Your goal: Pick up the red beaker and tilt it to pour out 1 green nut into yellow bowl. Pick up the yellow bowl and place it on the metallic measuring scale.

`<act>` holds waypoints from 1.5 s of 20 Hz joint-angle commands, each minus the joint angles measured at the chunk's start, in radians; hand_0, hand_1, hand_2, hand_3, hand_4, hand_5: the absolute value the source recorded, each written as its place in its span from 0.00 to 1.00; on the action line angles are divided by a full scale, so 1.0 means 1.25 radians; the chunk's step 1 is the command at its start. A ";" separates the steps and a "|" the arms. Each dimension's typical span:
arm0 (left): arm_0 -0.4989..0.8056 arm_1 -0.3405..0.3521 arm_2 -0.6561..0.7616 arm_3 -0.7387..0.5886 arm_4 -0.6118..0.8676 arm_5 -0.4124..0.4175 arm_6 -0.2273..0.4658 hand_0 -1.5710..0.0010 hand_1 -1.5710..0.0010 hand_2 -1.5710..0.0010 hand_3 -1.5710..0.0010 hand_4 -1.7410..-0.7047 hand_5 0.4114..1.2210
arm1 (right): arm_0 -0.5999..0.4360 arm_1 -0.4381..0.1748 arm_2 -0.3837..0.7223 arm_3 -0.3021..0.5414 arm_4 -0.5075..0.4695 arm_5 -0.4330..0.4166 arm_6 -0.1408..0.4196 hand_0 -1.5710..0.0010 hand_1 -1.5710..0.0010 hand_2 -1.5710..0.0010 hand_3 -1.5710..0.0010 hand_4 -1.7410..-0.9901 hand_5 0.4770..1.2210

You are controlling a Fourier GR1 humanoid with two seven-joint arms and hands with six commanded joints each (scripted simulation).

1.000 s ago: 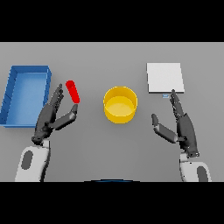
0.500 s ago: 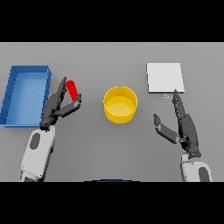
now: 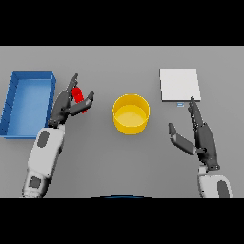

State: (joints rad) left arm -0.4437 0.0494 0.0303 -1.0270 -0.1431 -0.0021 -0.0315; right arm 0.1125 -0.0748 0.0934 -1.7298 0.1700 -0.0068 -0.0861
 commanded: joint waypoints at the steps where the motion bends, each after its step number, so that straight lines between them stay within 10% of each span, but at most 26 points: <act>1: -0.009 -0.003 0.001 0.013 0.002 -0.003 -0.005 1.00 1.00 1.00 1.00 0.40 0.37 | 0.003 0.003 0.003 0.004 -0.001 0.003 -0.008 1.00 1.00 1.00 1.00 0.57 0.28; 6: -0.046 -0.016 0.026 0.073 0.011 0.013 -0.062 0.95 0.95 0.92 0.95 0.31 0.44 | -0.006 0.001 0.000 0.012 0.011 -0.007 0.002 1.00 1.00 1.00 1.00 0.60 0.28; 10: -0.062 -0.036 0.029 0.104 -0.011 0.074 -0.059 0.45 0.44 0.44 0.44 0.29 0.73 | -0.002 -0.005 -0.006 0.005 0.001 -0.002 -0.006 1.00 1.00 1.00 1.00 0.61 0.28; 15: -0.065 -0.051 0.036 0.112 -0.035 0.093 -0.103 0.15 0.15 0.14 0.14 0.23 0.89 | -0.008 0.001 0.000 0.009 -0.002 0.004 -0.003 1.00 1.00 1.00 1.00 0.59 0.27; 24: -0.070 -0.021 0.005 0.012 -0.006 0.112 -0.110 0.02 0.02 0.02 0.02 0.03 0.85 | -0.010 -0.004 0.006 0.017 0.020 -0.002 -0.019 1.00 1.00 1.00 1.00 0.65 0.26; 30: -0.106 0.066 -0.158 -0.088 -0.148 0.066 0.027 0.01 0.01 0.01 0.01 0.01 0.88 | -0.002 -0.003 0.024 0.000 0.059 -0.018 -0.013 1.00 1.00 1.00 1.00 0.66 0.29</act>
State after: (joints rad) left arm -0.5762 0.1320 -0.1672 -1.1369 -0.3256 0.0798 -0.0008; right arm 0.1103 -0.0782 0.1228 -1.7297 0.2436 -0.0294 -0.1027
